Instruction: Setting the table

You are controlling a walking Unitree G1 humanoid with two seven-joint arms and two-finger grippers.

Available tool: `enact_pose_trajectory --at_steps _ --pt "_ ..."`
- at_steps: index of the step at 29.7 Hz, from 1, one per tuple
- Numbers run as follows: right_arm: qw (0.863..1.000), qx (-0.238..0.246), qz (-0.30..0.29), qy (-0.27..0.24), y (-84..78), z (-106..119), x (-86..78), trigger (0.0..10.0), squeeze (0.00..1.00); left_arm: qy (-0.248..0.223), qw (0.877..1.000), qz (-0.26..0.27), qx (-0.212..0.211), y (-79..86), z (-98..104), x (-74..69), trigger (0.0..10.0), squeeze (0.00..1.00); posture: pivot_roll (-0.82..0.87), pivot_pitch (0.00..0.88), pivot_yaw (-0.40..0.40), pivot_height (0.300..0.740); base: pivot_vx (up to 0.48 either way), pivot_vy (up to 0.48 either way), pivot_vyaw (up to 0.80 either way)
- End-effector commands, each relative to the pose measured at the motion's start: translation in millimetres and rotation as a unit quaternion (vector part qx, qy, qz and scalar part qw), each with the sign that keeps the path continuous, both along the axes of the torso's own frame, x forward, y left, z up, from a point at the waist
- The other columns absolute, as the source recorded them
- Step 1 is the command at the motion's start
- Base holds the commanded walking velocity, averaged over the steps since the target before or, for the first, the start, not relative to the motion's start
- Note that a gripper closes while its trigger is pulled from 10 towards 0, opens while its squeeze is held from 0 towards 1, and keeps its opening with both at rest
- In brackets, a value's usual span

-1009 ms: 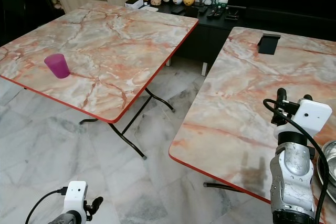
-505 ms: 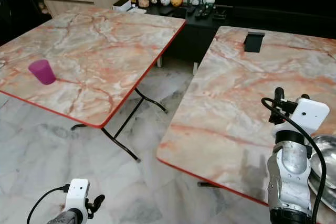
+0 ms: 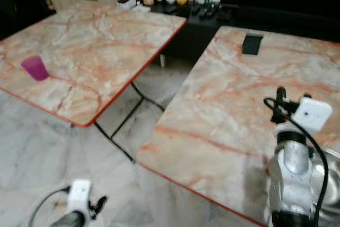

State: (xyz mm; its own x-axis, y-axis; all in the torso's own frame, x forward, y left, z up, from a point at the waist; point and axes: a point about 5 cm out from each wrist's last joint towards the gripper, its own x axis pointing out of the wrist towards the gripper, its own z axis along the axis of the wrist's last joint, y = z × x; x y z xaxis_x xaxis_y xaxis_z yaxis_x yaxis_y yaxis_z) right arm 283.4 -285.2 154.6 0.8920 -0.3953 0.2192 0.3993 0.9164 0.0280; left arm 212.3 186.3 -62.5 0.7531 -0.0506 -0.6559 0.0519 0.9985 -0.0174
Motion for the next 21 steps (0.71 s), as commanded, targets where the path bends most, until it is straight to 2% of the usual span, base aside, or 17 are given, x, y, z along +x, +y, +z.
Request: enact_pose_trajectory --at_steps 1,18,21 --pt "1.0 0.007 0.004 0.001 5.4 0 0.7 10.0 0.0 0.008 1.0 0.013 0.015 14.6 0 -3.7 10.0 0.0 -0.06 0.0 0.049 0.74 0.0 0.0 -0.77" --pt "0.999 0.023 0.016 0.017 27.4 -9 -7.3 10.0 0.0 0.009 1.0 0.012 0.013 14.4 -1 -3.8 10.0 0.0 -0.07 0.0 0.049 0.74 0.0 0.0 -0.75" --pt "0.999 0.027 0.027 0.022 35.9 -9 -10.0 10.0 0.0 0.009 1.0 0.012 0.013 14.3 -1 -3.9 10.0 0.0 -0.07 0.0 0.049 0.74 0.0 0.0 -0.74"
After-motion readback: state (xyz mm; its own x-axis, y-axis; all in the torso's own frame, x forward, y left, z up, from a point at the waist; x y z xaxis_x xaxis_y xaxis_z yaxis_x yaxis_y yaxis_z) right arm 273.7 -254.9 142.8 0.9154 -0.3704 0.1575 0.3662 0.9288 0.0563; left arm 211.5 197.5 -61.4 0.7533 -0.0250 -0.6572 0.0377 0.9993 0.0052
